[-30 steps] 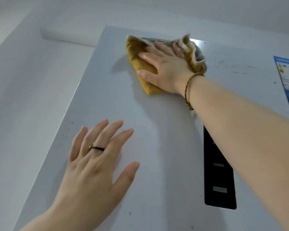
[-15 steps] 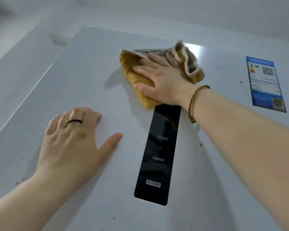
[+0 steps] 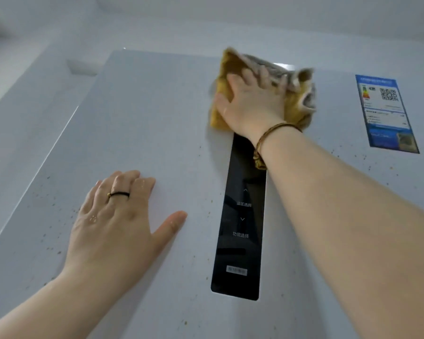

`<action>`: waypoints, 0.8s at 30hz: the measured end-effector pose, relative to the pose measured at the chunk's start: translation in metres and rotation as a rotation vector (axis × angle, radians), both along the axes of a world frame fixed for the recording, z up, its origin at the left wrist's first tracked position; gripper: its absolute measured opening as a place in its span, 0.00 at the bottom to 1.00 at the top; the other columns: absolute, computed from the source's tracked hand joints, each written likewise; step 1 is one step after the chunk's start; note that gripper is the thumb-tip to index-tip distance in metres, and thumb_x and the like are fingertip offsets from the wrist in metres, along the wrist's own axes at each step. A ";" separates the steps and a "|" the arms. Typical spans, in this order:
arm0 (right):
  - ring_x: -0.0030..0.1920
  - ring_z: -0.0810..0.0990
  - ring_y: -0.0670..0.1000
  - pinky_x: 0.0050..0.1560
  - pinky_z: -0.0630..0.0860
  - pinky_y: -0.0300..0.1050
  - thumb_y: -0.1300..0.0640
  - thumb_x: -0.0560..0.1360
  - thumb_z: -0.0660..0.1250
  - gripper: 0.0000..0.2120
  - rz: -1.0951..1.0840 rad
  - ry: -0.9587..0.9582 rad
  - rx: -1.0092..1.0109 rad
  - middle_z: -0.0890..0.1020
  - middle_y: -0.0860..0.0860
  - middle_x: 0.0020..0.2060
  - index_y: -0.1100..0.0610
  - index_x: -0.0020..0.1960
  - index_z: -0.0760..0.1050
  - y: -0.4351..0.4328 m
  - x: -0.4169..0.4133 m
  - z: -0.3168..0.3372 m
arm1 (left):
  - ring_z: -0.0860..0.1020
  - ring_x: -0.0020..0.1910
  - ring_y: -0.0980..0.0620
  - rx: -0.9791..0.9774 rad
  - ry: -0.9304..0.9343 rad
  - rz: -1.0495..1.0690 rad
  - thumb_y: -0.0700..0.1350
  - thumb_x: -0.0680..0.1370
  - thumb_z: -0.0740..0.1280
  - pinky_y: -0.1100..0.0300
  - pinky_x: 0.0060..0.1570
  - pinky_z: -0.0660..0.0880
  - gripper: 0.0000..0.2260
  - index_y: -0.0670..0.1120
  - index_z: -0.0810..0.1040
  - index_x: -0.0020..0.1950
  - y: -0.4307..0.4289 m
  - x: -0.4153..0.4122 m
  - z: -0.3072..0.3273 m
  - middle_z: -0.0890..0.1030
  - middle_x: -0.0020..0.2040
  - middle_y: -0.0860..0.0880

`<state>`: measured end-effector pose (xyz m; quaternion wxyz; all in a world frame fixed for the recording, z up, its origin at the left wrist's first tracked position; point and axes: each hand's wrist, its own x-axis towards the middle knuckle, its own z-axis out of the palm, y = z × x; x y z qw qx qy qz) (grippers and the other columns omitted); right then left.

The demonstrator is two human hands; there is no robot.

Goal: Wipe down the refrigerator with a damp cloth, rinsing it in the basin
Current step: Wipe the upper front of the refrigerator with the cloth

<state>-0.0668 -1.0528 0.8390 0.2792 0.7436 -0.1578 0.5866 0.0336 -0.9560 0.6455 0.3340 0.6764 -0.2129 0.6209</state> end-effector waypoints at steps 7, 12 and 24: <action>0.75 0.42 0.49 0.71 0.35 0.53 0.41 0.78 0.49 0.26 -0.008 0.233 -0.189 0.49 0.46 0.75 0.46 0.74 0.52 0.000 -0.007 0.000 | 0.75 0.58 0.37 0.014 0.004 -0.021 0.63 0.70 0.53 0.45 0.57 0.68 0.29 0.42 0.77 0.56 0.001 0.003 -0.004 0.78 0.57 0.41; 0.75 0.44 0.55 0.71 0.38 0.61 0.42 0.79 0.45 0.26 -0.040 -0.175 0.215 0.50 0.50 0.76 0.50 0.75 0.51 -0.033 -0.039 0.012 | 0.73 0.61 0.38 -0.010 0.000 -0.069 0.63 0.71 0.52 0.49 0.57 0.64 0.30 0.42 0.75 0.57 -0.003 0.004 -0.006 0.77 0.59 0.41; 0.75 0.42 0.48 0.72 0.35 0.52 0.41 0.79 0.48 0.26 -0.043 0.171 -0.124 0.49 0.46 0.75 0.46 0.74 0.51 -0.036 -0.043 -0.012 | 0.59 0.72 0.44 -0.029 -0.005 -0.150 0.67 0.67 0.45 0.47 0.70 0.45 0.38 0.44 0.70 0.66 -0.004 0.002 -0.008 0.67 0.69 0.45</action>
